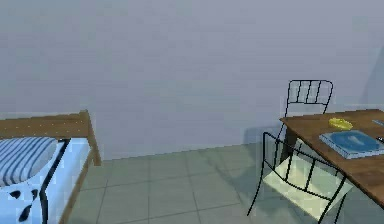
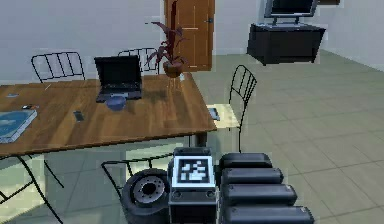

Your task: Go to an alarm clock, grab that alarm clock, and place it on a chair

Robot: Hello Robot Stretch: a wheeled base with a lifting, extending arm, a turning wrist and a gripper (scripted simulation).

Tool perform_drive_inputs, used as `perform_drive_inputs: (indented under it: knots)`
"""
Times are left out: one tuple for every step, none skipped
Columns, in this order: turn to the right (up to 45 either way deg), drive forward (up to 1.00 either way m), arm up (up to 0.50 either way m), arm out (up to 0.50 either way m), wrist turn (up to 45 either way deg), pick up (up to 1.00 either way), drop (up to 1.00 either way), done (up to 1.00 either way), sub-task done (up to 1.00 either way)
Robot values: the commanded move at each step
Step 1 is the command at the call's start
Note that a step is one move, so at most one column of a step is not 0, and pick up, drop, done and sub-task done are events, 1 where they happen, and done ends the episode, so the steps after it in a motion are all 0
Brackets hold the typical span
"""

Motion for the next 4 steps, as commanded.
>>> perform_drive_inputs:
  knots:
    - [-12.0, 0.0, 0.0, 0.0, 0.0, 0.0, 0.0, 0.0, 0.0]
    - [0.0, 0.0, 0.0, 0.48, 0.0, 0.0, 0.0, 0.0, 0.0]
    - [0.0, 0.0, 0.0, 0.0, 45.0, 0.0, 0.0, 0.0, 0.0]
    - [0.0, 0.0, 0.0, 0.0, 45.0, 0.0, 0.0, 0.0, 0.0]
